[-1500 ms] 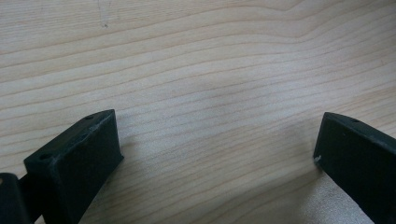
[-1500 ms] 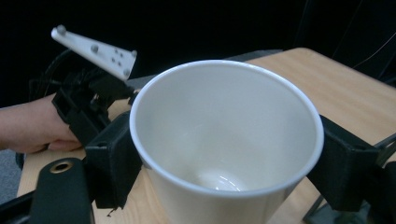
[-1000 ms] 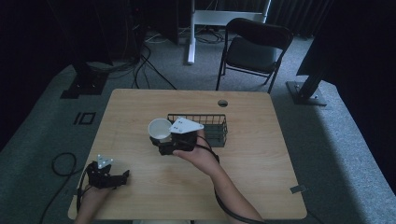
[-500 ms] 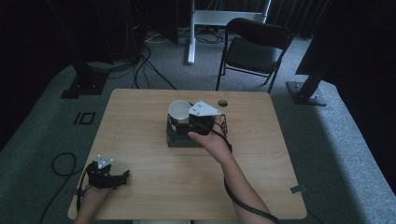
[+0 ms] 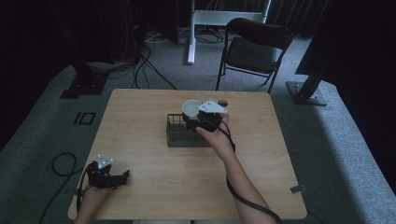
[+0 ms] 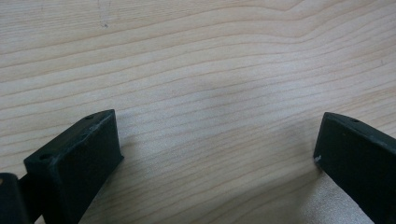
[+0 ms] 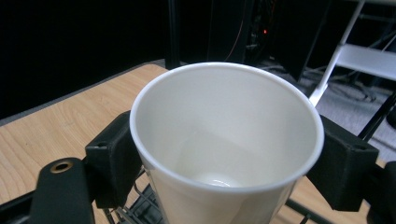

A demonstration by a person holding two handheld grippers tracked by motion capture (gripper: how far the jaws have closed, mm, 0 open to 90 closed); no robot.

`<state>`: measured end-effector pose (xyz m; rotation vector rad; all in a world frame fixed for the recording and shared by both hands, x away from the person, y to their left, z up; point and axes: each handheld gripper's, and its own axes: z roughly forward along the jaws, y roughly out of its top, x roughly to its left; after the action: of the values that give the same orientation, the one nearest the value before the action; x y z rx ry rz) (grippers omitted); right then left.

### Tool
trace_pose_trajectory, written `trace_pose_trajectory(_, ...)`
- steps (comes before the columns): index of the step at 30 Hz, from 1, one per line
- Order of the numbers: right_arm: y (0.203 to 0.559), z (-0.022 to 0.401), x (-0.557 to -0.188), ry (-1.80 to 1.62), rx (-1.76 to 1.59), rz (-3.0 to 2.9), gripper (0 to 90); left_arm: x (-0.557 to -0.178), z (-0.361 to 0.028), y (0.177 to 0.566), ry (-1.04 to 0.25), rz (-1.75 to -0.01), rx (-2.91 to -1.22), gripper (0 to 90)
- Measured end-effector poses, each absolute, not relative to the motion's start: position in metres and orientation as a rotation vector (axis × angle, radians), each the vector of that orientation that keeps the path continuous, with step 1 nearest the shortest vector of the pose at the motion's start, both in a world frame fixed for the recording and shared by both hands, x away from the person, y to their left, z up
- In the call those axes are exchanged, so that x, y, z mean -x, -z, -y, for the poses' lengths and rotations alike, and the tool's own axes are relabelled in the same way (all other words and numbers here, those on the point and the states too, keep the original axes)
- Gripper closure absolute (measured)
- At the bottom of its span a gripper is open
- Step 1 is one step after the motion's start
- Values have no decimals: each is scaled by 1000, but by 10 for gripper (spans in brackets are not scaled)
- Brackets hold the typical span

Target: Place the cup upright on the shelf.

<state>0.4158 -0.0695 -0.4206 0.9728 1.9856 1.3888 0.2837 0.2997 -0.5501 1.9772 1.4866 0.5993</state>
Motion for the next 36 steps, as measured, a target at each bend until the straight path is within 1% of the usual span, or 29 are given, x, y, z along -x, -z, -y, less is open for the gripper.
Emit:
trace_pose_trajectory(9, 443, 69, -424, -1343, -1027, -2014, 198, -284, -300, 550, -599, -1486, -1978, 7)
trace_pose_trajectory(19, 460, 69, -430, -1321, -1060, -2042, 198, -284, -300, 550, -599, -1486, -1978, 7)
trace_pose_trajectory(36, 466, 69, -430, -1337, -1037, -2052, 191, -284, -300, 550, -599, -1486, -1978, 7)
